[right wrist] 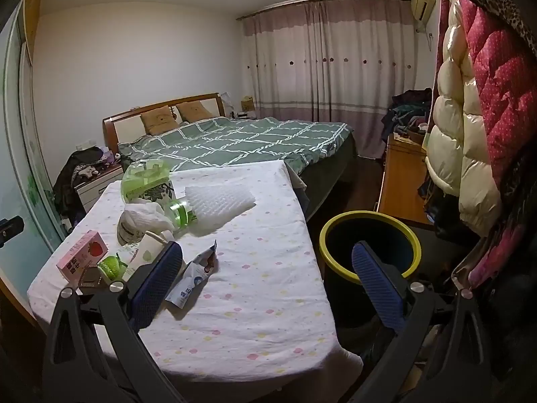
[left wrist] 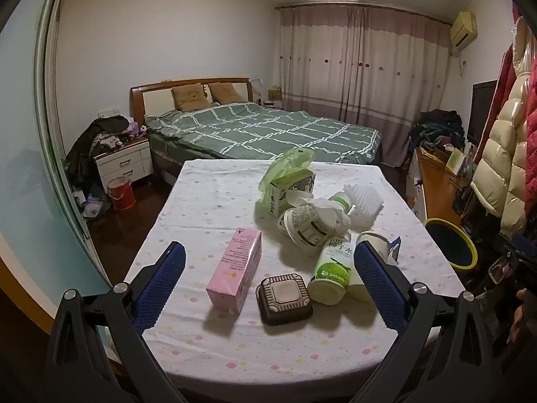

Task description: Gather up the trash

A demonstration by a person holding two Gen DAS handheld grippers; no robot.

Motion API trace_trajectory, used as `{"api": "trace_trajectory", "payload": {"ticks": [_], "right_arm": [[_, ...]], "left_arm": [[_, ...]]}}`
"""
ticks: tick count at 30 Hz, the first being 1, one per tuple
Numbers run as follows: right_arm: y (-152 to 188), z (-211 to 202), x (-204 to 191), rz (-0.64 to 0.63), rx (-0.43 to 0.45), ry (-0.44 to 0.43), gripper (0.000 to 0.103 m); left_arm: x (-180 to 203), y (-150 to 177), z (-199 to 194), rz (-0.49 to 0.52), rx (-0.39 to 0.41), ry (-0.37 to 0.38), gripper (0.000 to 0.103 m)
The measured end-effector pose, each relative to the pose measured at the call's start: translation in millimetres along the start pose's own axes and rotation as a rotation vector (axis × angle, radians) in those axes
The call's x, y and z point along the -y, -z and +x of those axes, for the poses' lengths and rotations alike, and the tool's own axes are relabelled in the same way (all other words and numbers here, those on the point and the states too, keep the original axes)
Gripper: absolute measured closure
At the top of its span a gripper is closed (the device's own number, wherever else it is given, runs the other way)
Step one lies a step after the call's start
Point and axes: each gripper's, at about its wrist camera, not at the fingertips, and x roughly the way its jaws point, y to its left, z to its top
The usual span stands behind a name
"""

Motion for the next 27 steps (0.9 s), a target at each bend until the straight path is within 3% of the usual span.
{"api": "trace_trajectory", "payload": {"ticks": [27], "right_arm": [[4.7,3.2,2.2,0.004,-0.005,-0.004,0.006]], "left_arm": [[5.0,-0.1,1.9,0.01,-0.005,0.012,0.004]]}}
